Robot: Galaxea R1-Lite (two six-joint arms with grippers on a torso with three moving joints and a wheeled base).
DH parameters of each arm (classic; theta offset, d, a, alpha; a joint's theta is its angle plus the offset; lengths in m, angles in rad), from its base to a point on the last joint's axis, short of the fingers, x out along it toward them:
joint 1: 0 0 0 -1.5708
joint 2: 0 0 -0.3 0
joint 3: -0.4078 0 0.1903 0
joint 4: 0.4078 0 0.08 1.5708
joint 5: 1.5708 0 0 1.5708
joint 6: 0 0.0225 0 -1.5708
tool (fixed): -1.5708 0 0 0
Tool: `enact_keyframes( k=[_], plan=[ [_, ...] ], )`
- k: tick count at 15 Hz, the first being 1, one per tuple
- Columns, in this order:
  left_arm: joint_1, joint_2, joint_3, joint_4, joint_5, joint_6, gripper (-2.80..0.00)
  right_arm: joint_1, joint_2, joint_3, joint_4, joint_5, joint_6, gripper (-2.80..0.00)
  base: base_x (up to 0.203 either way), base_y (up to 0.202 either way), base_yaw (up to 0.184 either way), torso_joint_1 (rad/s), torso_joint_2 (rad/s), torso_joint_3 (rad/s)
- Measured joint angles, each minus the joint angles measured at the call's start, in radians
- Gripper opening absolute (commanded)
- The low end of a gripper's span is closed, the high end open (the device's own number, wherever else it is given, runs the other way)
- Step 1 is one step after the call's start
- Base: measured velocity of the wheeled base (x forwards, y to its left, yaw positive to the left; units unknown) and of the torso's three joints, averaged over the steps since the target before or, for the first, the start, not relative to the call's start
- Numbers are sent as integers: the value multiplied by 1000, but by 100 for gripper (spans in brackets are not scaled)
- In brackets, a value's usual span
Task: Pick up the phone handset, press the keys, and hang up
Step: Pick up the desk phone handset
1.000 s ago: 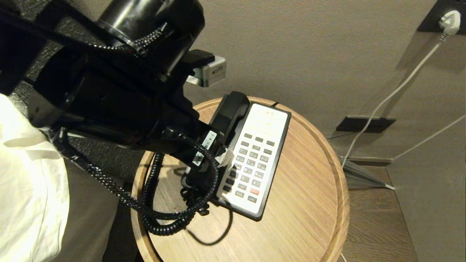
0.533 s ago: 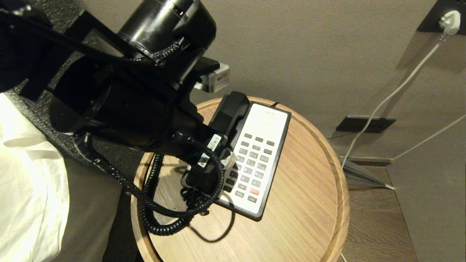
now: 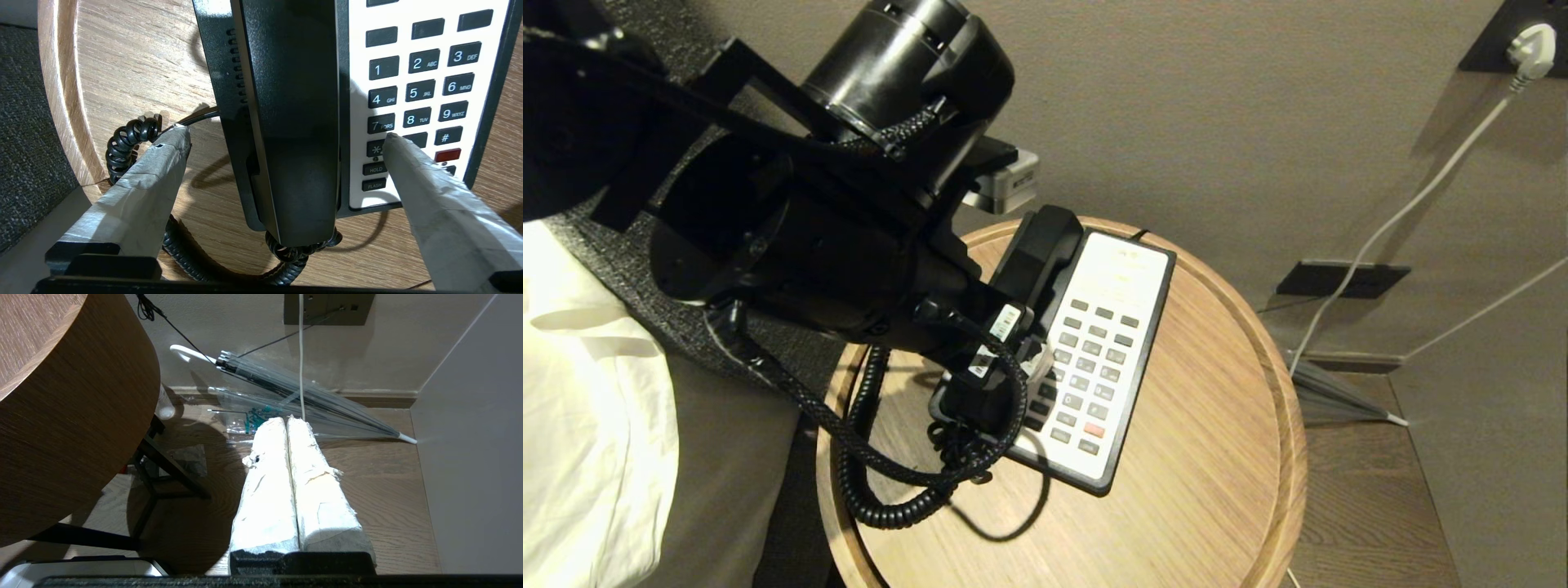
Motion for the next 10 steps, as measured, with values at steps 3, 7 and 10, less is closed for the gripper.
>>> enact_keyframes(
  k=[3, 7, 10],
  plan=[
    [0, 2, 6, 1, 5, -8, -280, 0, 0, 0, 0, 0, 0, -280, 0, 0, 0, 0, 0, 0],
    [0, 7, 8, -1, 9, -28, -280, 0, 0, 0, 0, 0, 0, -280, 0, 0, 0, 0, 0, 0],
    [0, 9, 8, -3, 8, -32, -280, 0, 0, 0, 0, 0, 0, -280, 0, 0, 0, 0, 0, 0]
  ],
)
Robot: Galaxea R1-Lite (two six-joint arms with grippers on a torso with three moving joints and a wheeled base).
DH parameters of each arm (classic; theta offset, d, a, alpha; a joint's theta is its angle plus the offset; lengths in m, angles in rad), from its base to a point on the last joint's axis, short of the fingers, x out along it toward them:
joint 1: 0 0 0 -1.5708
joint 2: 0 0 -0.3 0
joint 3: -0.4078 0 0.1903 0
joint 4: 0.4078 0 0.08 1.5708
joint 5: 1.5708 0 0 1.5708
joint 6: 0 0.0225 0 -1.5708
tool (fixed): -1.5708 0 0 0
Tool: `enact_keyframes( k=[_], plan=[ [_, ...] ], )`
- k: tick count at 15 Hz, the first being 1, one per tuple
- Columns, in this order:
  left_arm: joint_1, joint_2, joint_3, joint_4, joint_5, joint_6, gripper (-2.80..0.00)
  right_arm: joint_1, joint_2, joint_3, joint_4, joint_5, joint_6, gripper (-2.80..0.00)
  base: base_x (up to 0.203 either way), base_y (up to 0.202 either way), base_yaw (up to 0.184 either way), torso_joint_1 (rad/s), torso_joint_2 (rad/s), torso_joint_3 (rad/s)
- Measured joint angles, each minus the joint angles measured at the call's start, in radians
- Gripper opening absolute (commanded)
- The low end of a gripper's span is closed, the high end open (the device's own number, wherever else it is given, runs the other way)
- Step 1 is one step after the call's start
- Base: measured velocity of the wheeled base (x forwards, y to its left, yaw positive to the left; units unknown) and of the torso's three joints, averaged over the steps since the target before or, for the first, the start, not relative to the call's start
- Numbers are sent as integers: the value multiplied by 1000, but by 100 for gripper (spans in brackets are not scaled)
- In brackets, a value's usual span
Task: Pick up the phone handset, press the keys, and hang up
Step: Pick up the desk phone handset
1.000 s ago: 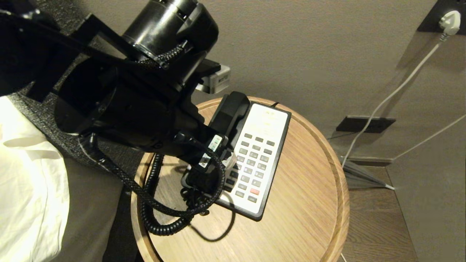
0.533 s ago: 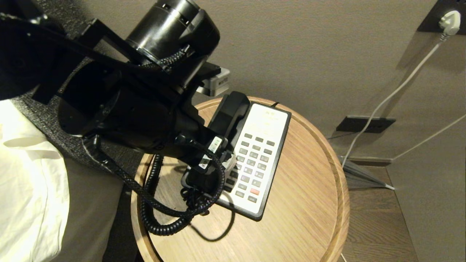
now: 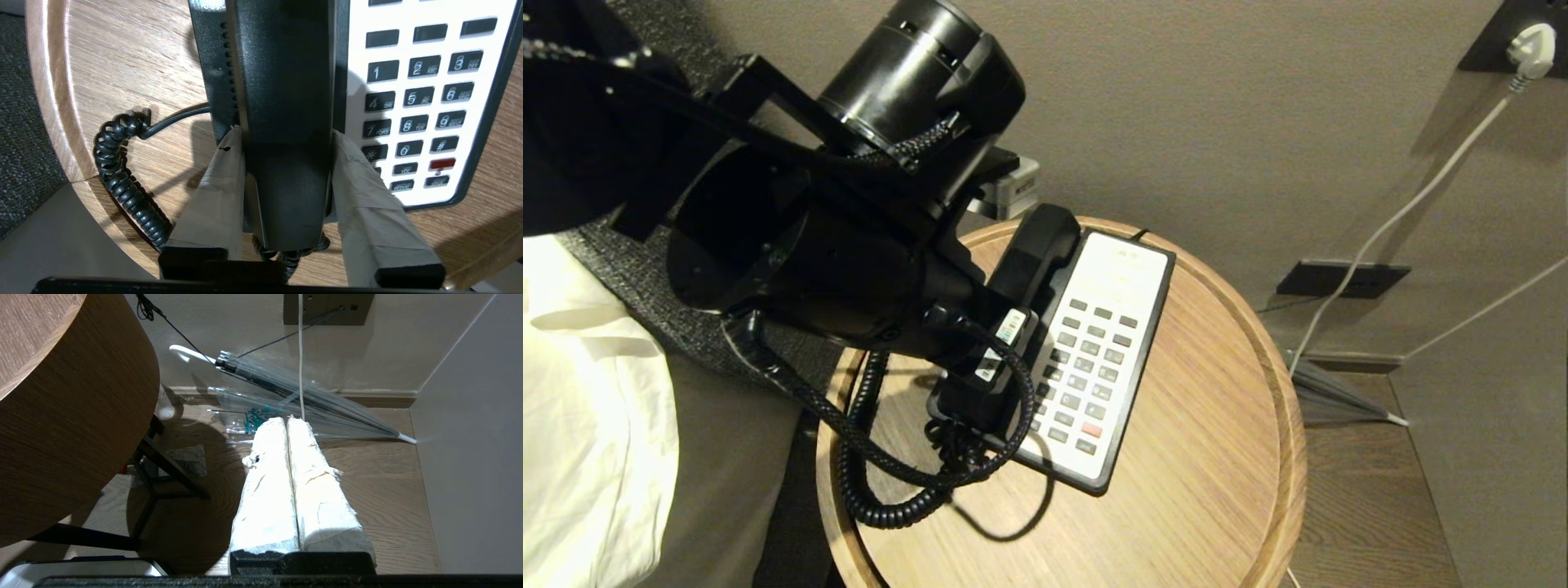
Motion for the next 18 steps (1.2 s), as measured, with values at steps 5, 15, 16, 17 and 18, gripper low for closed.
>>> enact_keyframes(
  k=[5, 15, 16, 17, 18],
  plan=[
    [0, 0, -2, 2, 2, 0, -280, 0, 0, 0, 0, 0, 0, -280, 0, 0, 0, 0, 0, 0],
    [7, -129, -16, 8, 27, -35, -280, 0, 0, 0, 0, 0, 0, -280, 0, 0, 0, 0, 0, 0],
    [9, -157, -11, 8, 28, -53, -280, 0, 0, 0, 0, 0, 0, -280, 0, 0, 0, 0, 0, 0],
    [10, -184, -10, 7, 27, -86, -280, 0, 0, 0, 0, 0, 0, -280, 0, 0, 0, 0, 0, 0],
    [11, -215, -7, 7, 27, -135, -280, 0, 0, 0, 0, 0, 0, -280, 0, 0, 0, 0, 0, 0]
  ],
)
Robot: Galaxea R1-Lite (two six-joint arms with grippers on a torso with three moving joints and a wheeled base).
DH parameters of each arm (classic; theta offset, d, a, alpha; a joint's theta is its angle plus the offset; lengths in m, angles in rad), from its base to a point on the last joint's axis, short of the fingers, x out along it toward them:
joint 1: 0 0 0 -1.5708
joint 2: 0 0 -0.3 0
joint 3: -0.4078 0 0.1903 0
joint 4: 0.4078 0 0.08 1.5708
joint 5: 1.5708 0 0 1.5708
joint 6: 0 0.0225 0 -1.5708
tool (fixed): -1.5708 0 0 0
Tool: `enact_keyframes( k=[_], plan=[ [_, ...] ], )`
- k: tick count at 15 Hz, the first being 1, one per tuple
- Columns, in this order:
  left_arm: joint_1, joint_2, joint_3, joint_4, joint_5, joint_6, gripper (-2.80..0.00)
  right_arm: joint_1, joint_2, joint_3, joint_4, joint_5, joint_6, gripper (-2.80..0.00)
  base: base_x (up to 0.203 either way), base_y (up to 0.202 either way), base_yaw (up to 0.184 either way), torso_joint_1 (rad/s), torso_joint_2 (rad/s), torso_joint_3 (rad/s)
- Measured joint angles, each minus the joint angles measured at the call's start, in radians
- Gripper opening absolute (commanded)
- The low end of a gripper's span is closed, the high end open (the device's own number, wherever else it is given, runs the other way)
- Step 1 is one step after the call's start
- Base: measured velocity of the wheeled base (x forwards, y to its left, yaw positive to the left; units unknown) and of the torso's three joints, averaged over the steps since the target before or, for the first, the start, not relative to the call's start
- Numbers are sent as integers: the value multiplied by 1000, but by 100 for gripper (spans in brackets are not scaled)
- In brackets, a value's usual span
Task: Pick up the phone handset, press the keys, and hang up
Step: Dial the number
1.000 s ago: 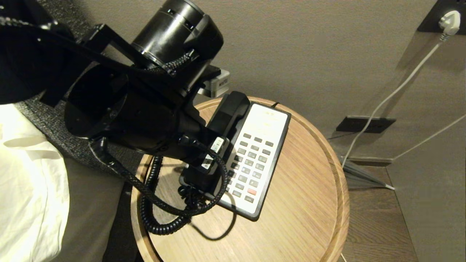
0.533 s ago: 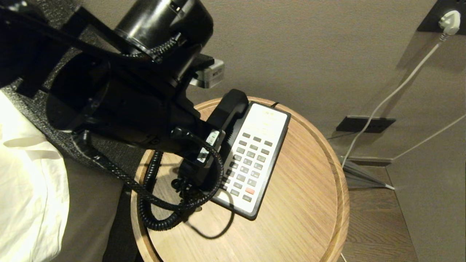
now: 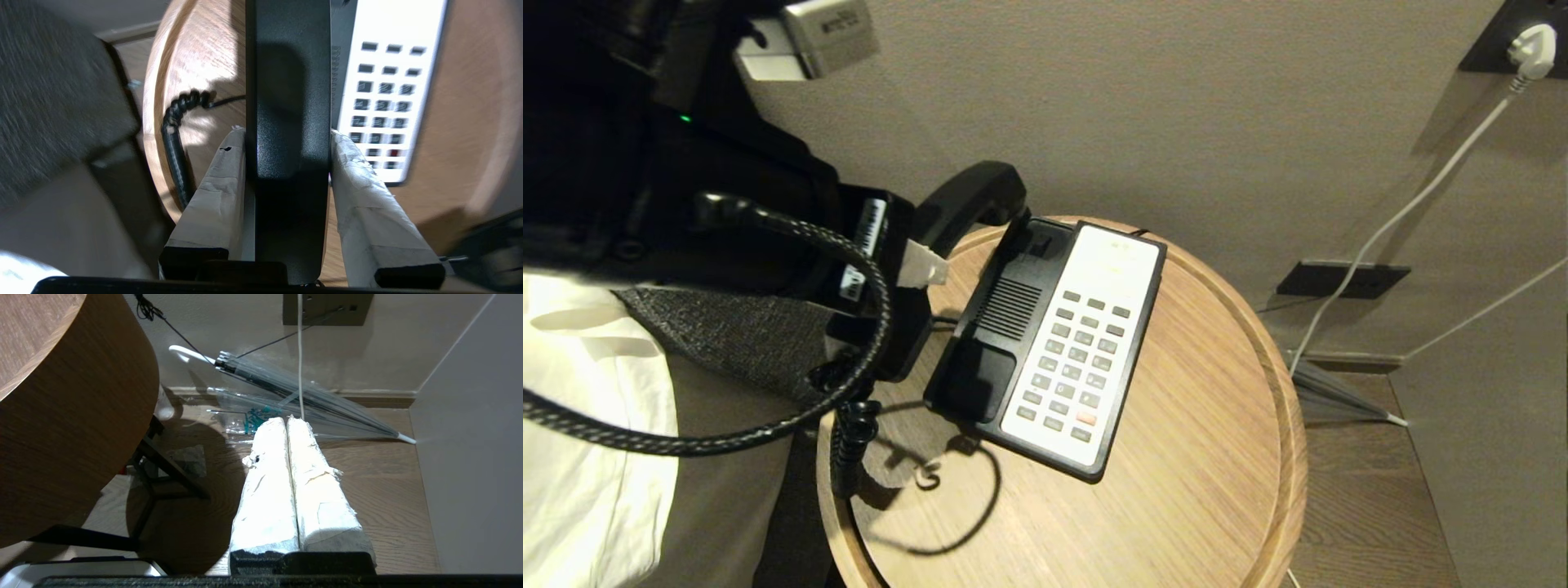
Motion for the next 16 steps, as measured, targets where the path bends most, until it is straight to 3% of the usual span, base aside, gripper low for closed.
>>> enact_keyframes(
  k=[4, 7, 10, 13, 16],
  plan=[
    [4, -136, 45, -3, -3, -202, -280, 0, 0, 0, 0, 0, 0, -280, 0, 0, 0, 0, 0, 0],
    [-3, -269, 147, -17, -19, -348, -280, 0, 0, 0, 0, 0, 0, -280, 0, 0, 0, 0, 0, 0],
    [-7, -426, 304, -138, -30, -491, -280, 0, 0, 0, 0, 0, 0, -280, 0, 0, 0, 0, 0, 0],
    [-9, -563, 465, -274, -44, -542, -280, 0, 0, 0, 0, 0, 0, -280, 0, 0, 0, 0, 0, 0],
    [-9, -637, 567, -389, -105, -541, -280, 0, 0, 0, 0, 0, 0, -280, 0, 0, 0, 0, 0, 0]
  ],
)
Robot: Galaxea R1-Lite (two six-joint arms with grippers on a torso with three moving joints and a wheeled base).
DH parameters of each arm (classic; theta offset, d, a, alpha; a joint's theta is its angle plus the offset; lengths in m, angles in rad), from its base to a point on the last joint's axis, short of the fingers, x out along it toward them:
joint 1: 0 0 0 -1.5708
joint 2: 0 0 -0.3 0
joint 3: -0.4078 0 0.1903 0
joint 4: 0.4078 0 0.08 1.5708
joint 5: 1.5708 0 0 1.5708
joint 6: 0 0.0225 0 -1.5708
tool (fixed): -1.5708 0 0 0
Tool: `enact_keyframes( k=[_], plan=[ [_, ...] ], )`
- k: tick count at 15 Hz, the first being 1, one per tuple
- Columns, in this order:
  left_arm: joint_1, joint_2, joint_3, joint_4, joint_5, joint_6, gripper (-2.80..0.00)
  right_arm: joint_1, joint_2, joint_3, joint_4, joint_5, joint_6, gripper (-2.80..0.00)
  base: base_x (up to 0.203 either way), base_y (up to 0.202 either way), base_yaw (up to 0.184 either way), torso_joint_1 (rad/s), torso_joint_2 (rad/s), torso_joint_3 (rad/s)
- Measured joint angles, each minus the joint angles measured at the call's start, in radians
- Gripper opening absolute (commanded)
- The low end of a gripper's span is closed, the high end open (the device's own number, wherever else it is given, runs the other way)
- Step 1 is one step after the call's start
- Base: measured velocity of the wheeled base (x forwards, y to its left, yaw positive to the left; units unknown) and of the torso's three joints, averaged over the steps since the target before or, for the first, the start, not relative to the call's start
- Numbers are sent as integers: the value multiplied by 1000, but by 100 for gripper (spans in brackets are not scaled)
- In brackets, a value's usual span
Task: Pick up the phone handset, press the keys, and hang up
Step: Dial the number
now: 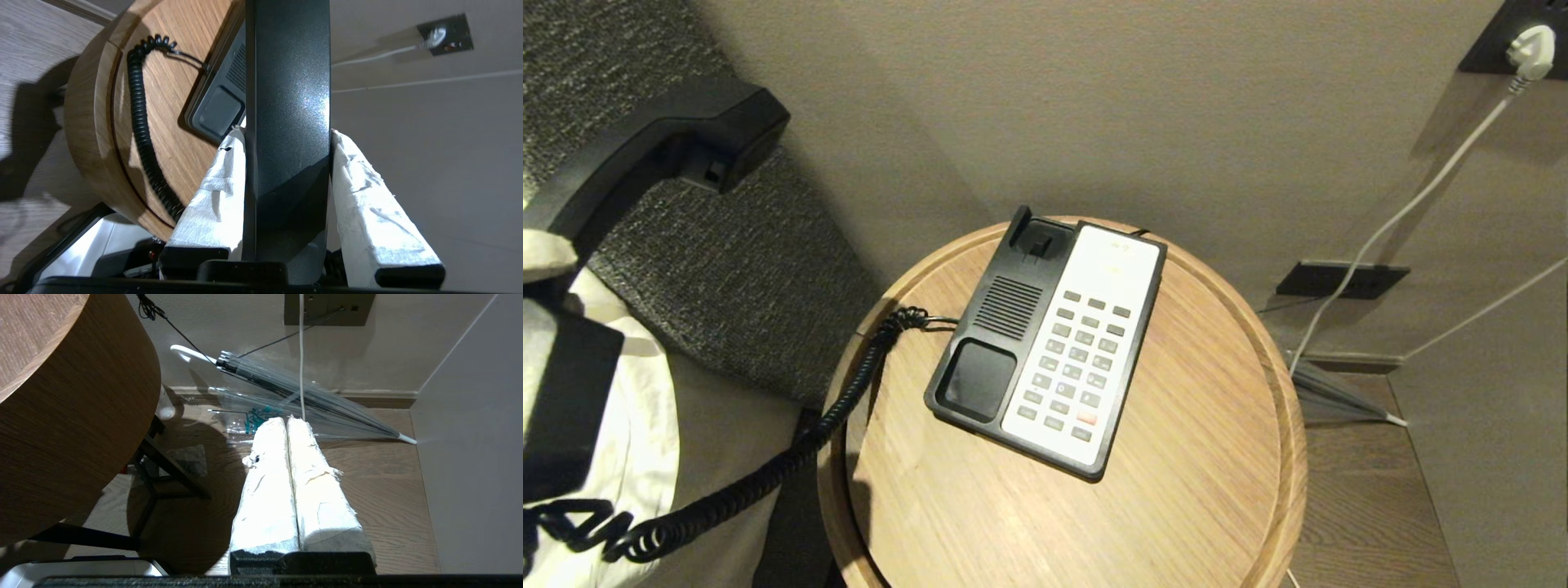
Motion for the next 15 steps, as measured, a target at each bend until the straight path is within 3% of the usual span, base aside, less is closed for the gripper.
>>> enact_keyframes(
  k=[15],
  plan=[
    [1, -50, 77, -7, 3, 13, -280, 0, 0, 0, 0, 1, -2, -280, 0, 0, 0, 0, 0, 0]
  ],
)
